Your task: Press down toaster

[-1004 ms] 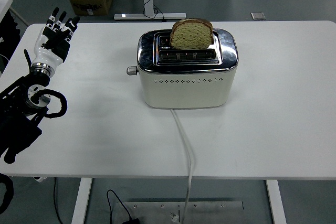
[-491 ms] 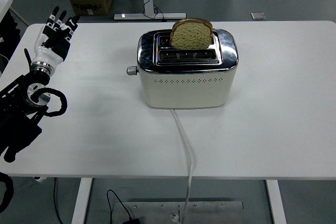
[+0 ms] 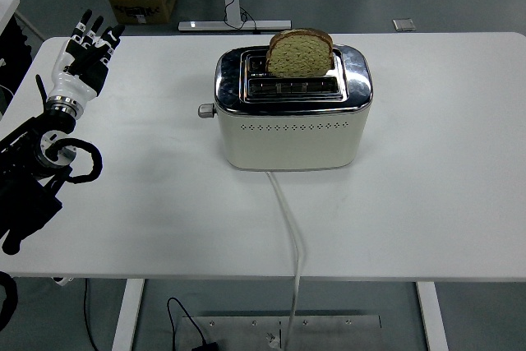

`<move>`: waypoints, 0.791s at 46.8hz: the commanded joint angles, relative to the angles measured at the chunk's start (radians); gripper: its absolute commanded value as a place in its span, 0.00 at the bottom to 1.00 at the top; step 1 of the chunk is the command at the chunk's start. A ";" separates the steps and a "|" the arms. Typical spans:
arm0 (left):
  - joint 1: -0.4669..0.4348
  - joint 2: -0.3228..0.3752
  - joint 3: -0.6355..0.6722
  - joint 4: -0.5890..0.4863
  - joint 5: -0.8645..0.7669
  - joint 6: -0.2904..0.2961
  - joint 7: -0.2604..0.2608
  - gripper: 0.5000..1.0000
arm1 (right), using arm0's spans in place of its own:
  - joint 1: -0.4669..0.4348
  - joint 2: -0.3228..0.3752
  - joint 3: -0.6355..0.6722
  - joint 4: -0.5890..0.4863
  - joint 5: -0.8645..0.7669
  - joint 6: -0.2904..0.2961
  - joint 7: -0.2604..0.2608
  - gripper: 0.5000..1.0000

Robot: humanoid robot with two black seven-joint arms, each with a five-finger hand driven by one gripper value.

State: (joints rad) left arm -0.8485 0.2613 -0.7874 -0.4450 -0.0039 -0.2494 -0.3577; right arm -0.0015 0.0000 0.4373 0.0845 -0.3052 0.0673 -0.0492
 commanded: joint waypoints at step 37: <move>0.005 0.039 0.031 -0.009 0.258 -0.090 0.000 1.00 | 0.000 0.000 0.000 0.000 0.000 0.000 0.000 1.00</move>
State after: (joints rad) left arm -0.8435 0.2980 -0.7578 -0.4542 0.2072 -0.3401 -0.3572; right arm -0.0014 0.0000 0.4371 0.0845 -0.3051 0.0677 -0.0491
